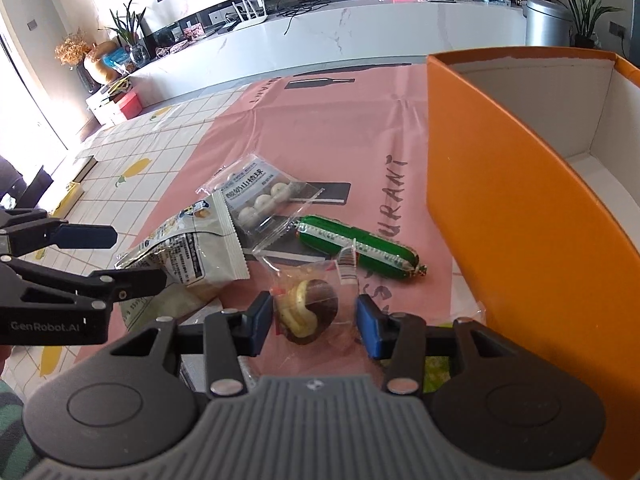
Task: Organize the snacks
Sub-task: 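Grasp white blue-logo snack bag with left tool while right tool grasps clear bun bag, then carry both bags over the orange box and lower them inside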
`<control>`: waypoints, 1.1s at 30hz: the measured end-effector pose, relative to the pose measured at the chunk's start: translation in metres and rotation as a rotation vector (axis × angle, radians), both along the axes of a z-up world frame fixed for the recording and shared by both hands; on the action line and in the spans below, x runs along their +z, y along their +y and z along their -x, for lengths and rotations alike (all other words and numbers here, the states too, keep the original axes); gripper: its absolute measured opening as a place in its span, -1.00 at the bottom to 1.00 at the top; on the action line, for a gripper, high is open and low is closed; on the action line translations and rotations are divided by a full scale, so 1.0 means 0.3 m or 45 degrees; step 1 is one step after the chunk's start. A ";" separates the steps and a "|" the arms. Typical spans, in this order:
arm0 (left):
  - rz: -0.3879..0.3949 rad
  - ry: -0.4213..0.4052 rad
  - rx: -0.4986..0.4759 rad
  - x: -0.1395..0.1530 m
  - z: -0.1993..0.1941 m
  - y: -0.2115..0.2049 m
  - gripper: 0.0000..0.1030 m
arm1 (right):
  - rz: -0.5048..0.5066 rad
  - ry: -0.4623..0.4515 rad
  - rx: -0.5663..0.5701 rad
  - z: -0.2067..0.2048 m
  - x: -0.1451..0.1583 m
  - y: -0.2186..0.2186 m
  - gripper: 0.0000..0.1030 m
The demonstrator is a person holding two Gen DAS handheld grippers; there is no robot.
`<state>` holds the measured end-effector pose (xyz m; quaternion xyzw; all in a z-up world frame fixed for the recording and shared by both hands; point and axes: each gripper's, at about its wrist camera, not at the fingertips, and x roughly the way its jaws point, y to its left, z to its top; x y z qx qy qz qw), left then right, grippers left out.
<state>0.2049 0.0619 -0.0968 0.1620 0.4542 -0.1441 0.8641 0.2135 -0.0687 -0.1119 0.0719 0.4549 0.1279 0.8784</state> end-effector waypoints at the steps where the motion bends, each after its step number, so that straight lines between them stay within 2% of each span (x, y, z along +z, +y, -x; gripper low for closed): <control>1: -0.015 0.014 -0.007 -0.013 -0.008 -0.003 0.68 | -0.002 -0.003 0.003 0.001 0.000 0.000 -0.11; 6: -0.051 0.046 -0.006 -0.068 -0.035 -0.011 0.73 | 0.045 -0.033 0.056 0.008 -0.001 0.022 -0.04; 9: -0.033 0.053 0.012 -0.081 -0.042 -0.010 0.75 | 0.062 -0.046 0.068 0.006 -0.001 0.030 -0.03; 18: 0.031 0.047 0.095 -0.090 -0.021 -0.005 0.45 | 0.116 -0.085 0.079 0.013 -0.006 0.060 -0.11; 23: 0.111 0.076 0.184 -0.050 -0.020 0.008 0.10 | 0.133 -0.081 0.074 0.013 0.010 0.070 -0.20; 33: 0.285 0.068 0.336 0.095 0.059 0.060 0.04 | 0.098 -0.083 0.095 0.072 0.122 0.083 -0.22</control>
